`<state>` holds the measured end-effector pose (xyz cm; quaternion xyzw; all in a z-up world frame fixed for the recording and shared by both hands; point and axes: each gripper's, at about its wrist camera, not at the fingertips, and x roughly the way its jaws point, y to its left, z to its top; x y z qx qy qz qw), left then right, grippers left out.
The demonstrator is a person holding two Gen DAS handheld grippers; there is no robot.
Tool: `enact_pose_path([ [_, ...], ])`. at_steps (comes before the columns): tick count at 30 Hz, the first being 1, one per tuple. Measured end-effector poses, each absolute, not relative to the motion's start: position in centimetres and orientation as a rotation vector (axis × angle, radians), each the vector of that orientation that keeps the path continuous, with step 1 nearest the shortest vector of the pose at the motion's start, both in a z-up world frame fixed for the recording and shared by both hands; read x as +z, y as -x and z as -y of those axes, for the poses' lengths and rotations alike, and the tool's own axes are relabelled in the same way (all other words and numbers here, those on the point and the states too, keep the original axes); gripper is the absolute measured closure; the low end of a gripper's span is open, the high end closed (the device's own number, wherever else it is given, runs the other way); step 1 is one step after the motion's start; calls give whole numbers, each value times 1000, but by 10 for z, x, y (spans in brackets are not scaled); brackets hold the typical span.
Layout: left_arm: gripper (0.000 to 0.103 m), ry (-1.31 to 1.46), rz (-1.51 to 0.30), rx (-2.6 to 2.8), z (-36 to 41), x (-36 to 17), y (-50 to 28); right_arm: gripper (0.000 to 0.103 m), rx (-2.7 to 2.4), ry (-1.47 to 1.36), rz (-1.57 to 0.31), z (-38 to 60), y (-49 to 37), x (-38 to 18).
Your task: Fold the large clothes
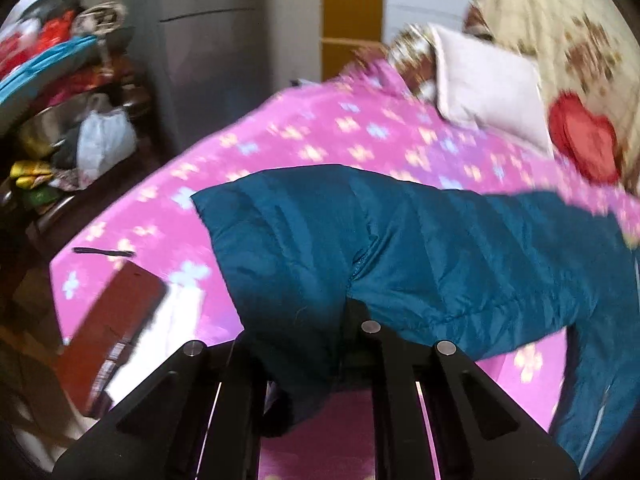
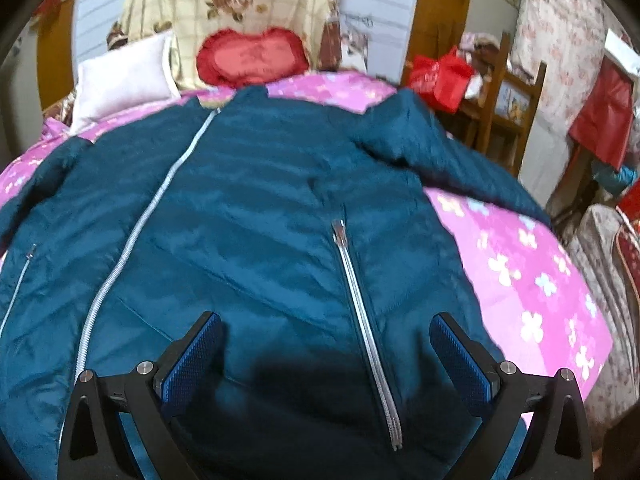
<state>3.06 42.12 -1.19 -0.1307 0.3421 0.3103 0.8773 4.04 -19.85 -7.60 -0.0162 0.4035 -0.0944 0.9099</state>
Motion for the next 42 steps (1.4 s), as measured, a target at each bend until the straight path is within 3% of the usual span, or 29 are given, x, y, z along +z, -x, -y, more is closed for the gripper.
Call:
enact_pose_path([
  [5, 95, 311, -632, 626, -412, 32, -23, 0, -164, 30, -928, 200, -45, -94],
  [12, 95, 228, -528, 331, -316, 98, -26, 0, -113, 14, -952, 204, -44, -98],
  [21, 95, 137, -466, 38, -180, 156, -50, 0, -190, 85, -686, 209, -42, -16],
  [27, 95, 113, -489, -54, -120, 150, -71, 0, -192, 62, -505, 226, -24, -16],
  [36, 95, 120, -590, -296, 3, 112, -122, 0, -239, 41, -715, 246, -49, -37],
  [42, 95, 118, -635, -386, 60, 92, -166, 0, -256, -16, -737, 271, -40, -42],
])
